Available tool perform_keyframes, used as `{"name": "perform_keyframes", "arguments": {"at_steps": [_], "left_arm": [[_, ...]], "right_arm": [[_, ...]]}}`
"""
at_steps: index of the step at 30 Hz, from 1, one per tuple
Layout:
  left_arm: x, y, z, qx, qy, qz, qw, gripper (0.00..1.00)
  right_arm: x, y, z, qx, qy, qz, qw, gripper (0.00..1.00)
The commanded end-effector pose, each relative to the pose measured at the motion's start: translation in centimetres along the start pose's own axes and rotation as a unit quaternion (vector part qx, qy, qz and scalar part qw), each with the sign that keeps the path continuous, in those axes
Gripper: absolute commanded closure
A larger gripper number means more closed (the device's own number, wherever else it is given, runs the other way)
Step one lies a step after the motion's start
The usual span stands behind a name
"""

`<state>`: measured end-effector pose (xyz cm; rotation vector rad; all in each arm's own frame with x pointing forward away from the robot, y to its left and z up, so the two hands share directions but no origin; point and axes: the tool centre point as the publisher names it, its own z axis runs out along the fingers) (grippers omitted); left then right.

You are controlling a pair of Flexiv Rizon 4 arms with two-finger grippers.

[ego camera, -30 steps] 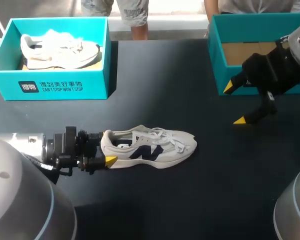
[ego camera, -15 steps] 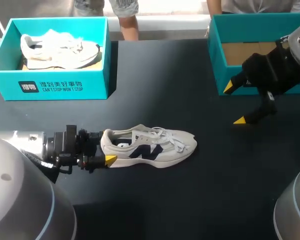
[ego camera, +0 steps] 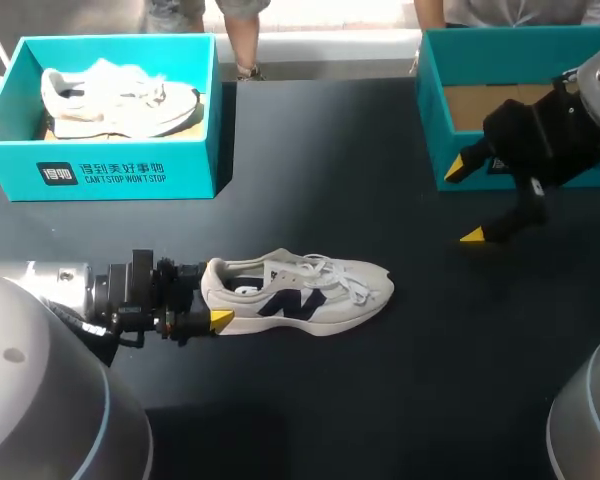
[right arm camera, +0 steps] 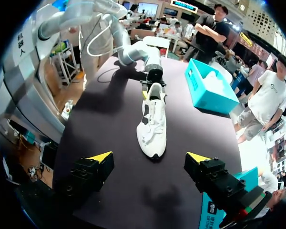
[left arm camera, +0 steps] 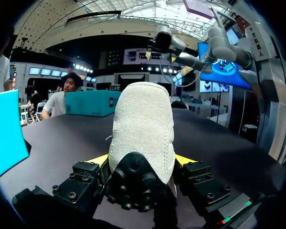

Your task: Take the shoe out of the shoebox, open the shoe tongue, remove and reinsert the insole, then place the shoe into the shoebox

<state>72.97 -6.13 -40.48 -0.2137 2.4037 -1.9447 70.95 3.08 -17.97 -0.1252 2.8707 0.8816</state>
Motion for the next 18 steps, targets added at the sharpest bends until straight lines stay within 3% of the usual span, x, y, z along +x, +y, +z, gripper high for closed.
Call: {"name": "perform_keyframes", "arguments": {"at_steps": [1,8,10,18], "left_arm": [[0.0,0.1,0.1,0.0,-0.002,0.0,1.0,1.0],[0.0,0.1,0.1,0.0,-0.002,0.0,1.0,1.0],[0.0,0.1,0.1,0.0,-0.002,0.0,1.0,1.0],[0.0,0.1,0.1,0.0,-0.002,0.0,1.0,1.0]], "right_arm": [[0.2,1.5,2.8,-0.031,-0.084,0.098,0.991,0.0],[0.7,3.2,5.4,-0.044,-0.153,0.226,0.961,0.0],[0.3,3.7,5.1,-0.015,-0.14,0.208,0.968,0.0],[0.3,3.7,5.1,-0.015,-0.14,0.208,0.968,0.0]]}}
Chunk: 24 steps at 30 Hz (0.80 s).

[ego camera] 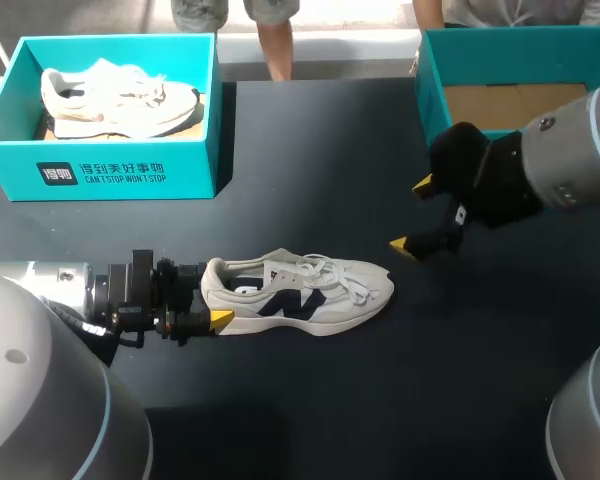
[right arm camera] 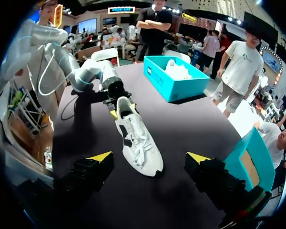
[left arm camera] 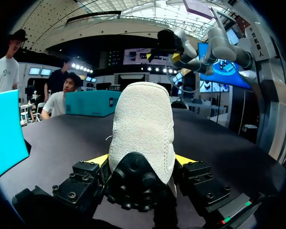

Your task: Take the shoe out of the shoebox, open the shoe tongue, remove and reinsert the insole, then place the shoe into the shoebox

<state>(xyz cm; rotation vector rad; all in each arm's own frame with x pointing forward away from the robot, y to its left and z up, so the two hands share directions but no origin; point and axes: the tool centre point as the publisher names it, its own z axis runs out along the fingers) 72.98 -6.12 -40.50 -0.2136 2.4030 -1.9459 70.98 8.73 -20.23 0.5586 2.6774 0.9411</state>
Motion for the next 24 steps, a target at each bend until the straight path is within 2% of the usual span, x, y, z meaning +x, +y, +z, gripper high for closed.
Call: {"name": "perform_keyframes", "arguments": {"at_steps": [1,4,6,8,10,11,15,16,18,24], "left_arm": [[0.0,0.1,0.1,0.0,-0.002,0.0,1.0,1.0],[0.0,0.1,0.1,0.0,-0.002,0.0,1.0,1.0],[0.0,0.1,0.1,0.0,-0.002,0.0,1.0,1.0],[0.0,0.1,0.1,0.0,-0.002,0.0,1.0,1.0],[0.0,0.1,0.1,0.0,-0.002,0.0,1.0,1.0],[0.0,0.1,0.1,0.0,-0.002,0.0,1.0,1.0],[0.0,0.1,0.1,0.0,-0.002,0.0,1.0,1.0],[0.0,0.1,0.1,0.0,-0.002,0.0,1.0,1.0],[0.0,0.1,0.1,0.0,-0.002,0.0,1.0,1.0],[0.0,0.1,0.1,0.0,-0.002,0.0,1.0,1.0]], "right_arm": [[0.3,0.2,0.0,0.003,-0.015,0.001,1.0,0.0],[0.3,0.2,0.0,0.003,-0.015,0.001,1.0,0.0],[0.1,1.0,0.3,-0.027,-0.044,0.02,0.998,0.0],[-0.1,2.1,0.8,-0.001,-0.063,0.037,0.997,0.0],[-0.3,2.9,1.3,-0.007,-0.071,0.082,0.994,0.0],[-0.4,3.2,1.6,0.019,-0.083,0.087,0.993,0.0],[-0.9,4.4,2.3,0.016,-0.096,0.122,0.988,0.0],[-1.0,4.7,2.4,0.025,-0.1,0.13,0.986,0.0],[-1.3,5.1,2.5,0.025,-0.094,0.125,0.987,0.0],[-2.3,5.4,2.4,0.076,-0.083,0.153,0.982,0.0]]}}
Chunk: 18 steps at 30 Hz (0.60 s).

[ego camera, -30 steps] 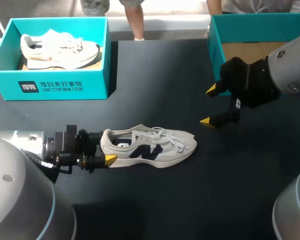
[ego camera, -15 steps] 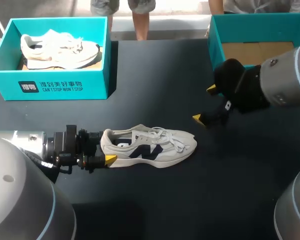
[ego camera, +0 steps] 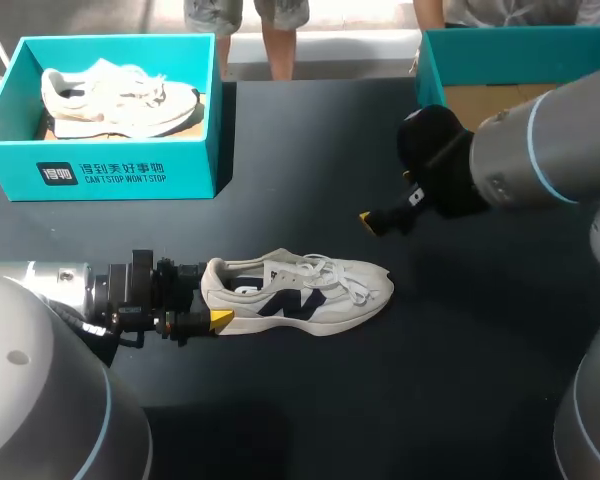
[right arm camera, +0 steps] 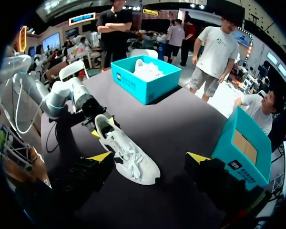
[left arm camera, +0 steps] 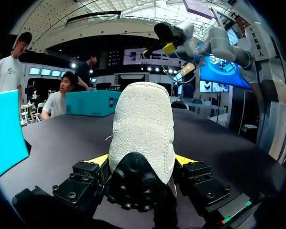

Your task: Take the shoe out of the shoebox, open the shoe tongue, remove and reinsert the insole, then place the shoe into the shoebox

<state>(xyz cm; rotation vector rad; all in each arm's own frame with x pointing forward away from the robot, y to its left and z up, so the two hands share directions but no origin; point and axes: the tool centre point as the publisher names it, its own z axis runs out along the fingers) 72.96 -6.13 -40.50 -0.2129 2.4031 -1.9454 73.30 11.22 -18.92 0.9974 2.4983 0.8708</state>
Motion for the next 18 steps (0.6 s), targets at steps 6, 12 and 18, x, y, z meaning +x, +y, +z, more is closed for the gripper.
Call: {"name": "perform_keyframes", "arguments": {"at_steps": [6,12,18], "left_arm": [[0.0,0.1,0.1,0.0,-0.002,0.0,1.0,1.0],[0.0,0.1,0.1,0.0,-0.002,0.0,1.0,1.0],[0.0,0.1,0.1,0.0,-0.002,0.0,1.0,1.0]], "right_arm": [[-0.9,3.1,0.8,0.108,-0.024,0.043,0.993,0.0],[-0.3,3.1,1.8,0.187,-0.031,0.028,0.982,0.0],[0.4,2.7,2.4,0.223,-0.043,-0.006,0.974,0.0]]}}
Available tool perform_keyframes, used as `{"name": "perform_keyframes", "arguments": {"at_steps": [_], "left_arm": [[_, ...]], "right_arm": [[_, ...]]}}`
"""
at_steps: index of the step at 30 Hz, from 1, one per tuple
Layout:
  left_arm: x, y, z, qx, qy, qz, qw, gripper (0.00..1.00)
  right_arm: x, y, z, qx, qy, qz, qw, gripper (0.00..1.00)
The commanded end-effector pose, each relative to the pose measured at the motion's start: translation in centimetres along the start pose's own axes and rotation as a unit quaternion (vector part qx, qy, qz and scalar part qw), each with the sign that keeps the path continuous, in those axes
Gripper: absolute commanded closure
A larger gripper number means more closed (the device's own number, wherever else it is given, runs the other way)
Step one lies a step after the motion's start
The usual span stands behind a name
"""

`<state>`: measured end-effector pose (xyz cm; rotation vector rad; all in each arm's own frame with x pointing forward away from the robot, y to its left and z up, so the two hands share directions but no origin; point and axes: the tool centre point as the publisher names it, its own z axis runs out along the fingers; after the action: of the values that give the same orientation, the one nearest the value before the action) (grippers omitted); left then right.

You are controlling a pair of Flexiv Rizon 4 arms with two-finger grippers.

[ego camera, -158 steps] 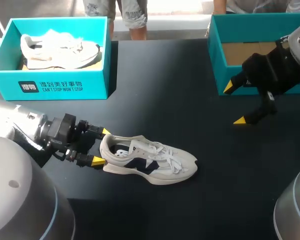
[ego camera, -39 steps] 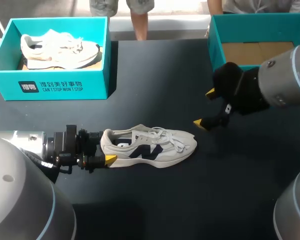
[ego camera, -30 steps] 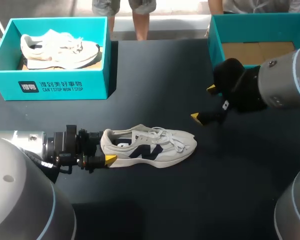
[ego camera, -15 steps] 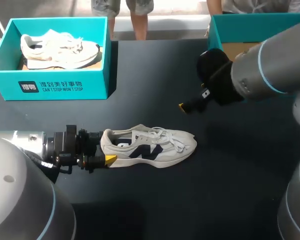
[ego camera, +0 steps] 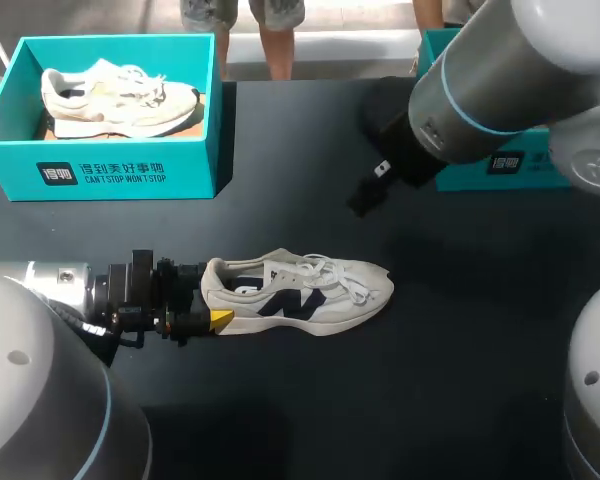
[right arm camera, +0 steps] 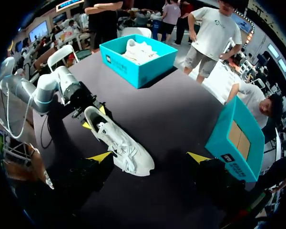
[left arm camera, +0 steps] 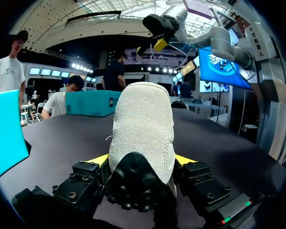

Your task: Take the shoe out of the shoebox, open the shoe tongue, remove and reinsert the insole, then place the shoe into the shoebox

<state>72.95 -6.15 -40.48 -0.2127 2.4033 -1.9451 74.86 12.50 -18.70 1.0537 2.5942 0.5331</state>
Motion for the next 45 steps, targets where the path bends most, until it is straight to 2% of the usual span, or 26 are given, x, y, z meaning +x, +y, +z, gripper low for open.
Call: {"name": "perform_keyframes", "arguments": {"at_steps": [1,11,12,13,15,19,21,24,26,28,42,43,45], "left_arm": [[0.0,0.1,0.0,0.0,-0.002,0.0,1.0,1.0],[0.0,0.1,0.0,0.0,-0.002,0.0,1.0,1.0],[0.0,0.1,0.0,0.0,-0.002,0.0,1.0,1.0],[0.0,0.1,0.0,0.0,-0.002,0.0,1.0,1.0],[0.0,0.1,0.0,0.0,-0.002,0.0,1.0,1.0],[0.0,0.1,0.0,0.0,-0.002,0.0,1.0,1.0],[0.0,0.1,0.0,0.0,-0.002,0.0,1.0,1.0],[0.0,0.1,0.0,0.0,-0.002,0.0,1.0,1.0],[0.0,0.1,0.0,0.0,-0.002,0.0,1.0,1.0],[0.0,0.1,0.0,0.0,-0.002,0.0,1.0,1.0],[0.0,0.1,0.0,0.0,-0.002,0.0,1.0,1.0],[0.0,0.1,0.0,0.0,-0.002,0.0,1.0,1.0],[0.0,0.1,0.0,0.0,-0.002,0.0,1.0,1.0]], "right_arm": [[0.7,1.3,0.9,0.106,-0.009,0.001,0.994,0.0],[0.7,1.3,0.9,0.106,-0.009,0.001,0.994,0.0],[0.7,1.5,1.5,0.088,-0.004,0.05,0.995,0.0],[0.7,1.7,1.9,0.097,-0.013,0.085,0.991,0.0],[0.7,2.0,2.5,0.111,-0.043,0.159,0.98,0.0],[1.2,2.8,2.9,0.117,-0.077,0.248,0.959,0.0],[1.4,2.8,3.1,0.127,-0.099,0.291,0.943,0.0],[1.8,2.4,3.4,0.137,-0.142,0.361,0.912,0.0],[2.4,1.9,3.6,0.147,-0.174,0.414,0.881,0.0],[3.3,1.7,3.9,0.149,-0.193,0.434,0.868,0.0],[3.3,1.7,3.9,0.149,-0.193,0.434,0.868,0.0],[4.1,1.9,4.4,0.148,-0.183,0.428,0.872,0.0],[5.3,2.2,5.3,0.144,-0.18,0.435,0.871,0.0]]}}
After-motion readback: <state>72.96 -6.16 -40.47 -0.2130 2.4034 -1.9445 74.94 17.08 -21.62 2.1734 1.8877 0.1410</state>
